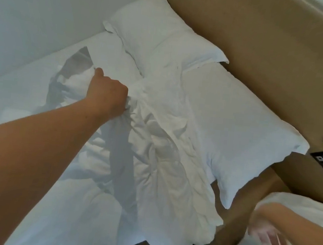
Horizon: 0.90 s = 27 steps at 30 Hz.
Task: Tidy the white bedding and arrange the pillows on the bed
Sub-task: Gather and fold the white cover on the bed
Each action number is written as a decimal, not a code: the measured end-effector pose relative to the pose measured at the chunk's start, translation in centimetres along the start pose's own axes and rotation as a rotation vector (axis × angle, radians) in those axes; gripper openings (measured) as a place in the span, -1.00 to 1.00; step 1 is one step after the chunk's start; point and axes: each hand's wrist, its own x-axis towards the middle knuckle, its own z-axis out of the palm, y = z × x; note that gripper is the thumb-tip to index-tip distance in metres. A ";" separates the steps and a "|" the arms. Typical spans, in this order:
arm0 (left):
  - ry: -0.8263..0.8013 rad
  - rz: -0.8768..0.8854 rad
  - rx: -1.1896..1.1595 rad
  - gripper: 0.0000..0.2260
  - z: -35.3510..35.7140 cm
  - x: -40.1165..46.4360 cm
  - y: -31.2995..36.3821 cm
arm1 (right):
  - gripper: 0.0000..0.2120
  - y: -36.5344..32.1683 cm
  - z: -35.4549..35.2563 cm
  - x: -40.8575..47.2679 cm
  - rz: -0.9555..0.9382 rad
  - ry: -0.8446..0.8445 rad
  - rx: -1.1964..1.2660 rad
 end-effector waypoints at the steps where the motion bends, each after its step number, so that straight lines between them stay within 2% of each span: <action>1: -0.010 0.008 0.039 -0.78 0.1 0.1 0.8 | -0.45 0.4 -0.8 0.9 -0.002 0.047 0.118; 3: -0.034 0.005 0.107 -0.79 0.0 0.5 1.8 | -0.45 -0.9 -2.9 1.0 -0.107 0.166 0.207; 6: -0.056 -0.016 0.171 -0.81 -0.6 1.8 2.1 | -0.43 -7.2 -7.5 2.3 -0.489 0.382 0.327; 8: -0.069 -0.014 0.161 -0.84 -0.6 2.5 1.9 | -0.39 -11.5 -9.4 3.8 -0.599 0.457 0.418; 11: -0.053 0.028 0.132 -0.90 0.2 3.4 1.7 | -0.35 -15.1 -10.0 6.4 -0.543 0.369 0.481; 14: -0.047 0.079 0.145 -0.82 1.3 3.9 2.0 | -0.16 -16.6 -9.2 9.6 -0.482 0.312 0.414; 16: -0.046 0.112 0.175 -0.81 1.8 4.7 2.3 | -0.11 -17.4 -9.1 11.2 -0.482 0.308 0.498; 18: -0.073 0.127 0.188 -0.82 2.1 5.9 3.0 | -0.21 -18.0 -9.6 12.1 -0.521 0.222 0.810; 19: -0.076 0.127 0.190 -0.83 2.4 6.6 3.5 | -0.32 -18.2 -9.8 12.2 -0.553 0.135 0.970; 21: -0.071 0.124 0.181 -0.82 2.8 7.8 4.5 | -0.57 -18.1 -10.3 12.2 -0.663 -0.019 1.118; 23: -0.081 0.140 0.152 -0.79 3.1 8.3 5.3 | -0.56 -17.3 -10.9 11.7 -0.705 -0.109 1.298; 25: -0.059 0.159 0.124 -0.78 3.1 8.6 6.1 | -0.38 -15.7 -11.4 11.5 -0.651 -0.031 1.324; 27: -0.029 0.166 0.083 -0.78 2.8 8.6 6.5 | -0.39 -13.8 -12.4 11.3 -0.509 0.234 1.098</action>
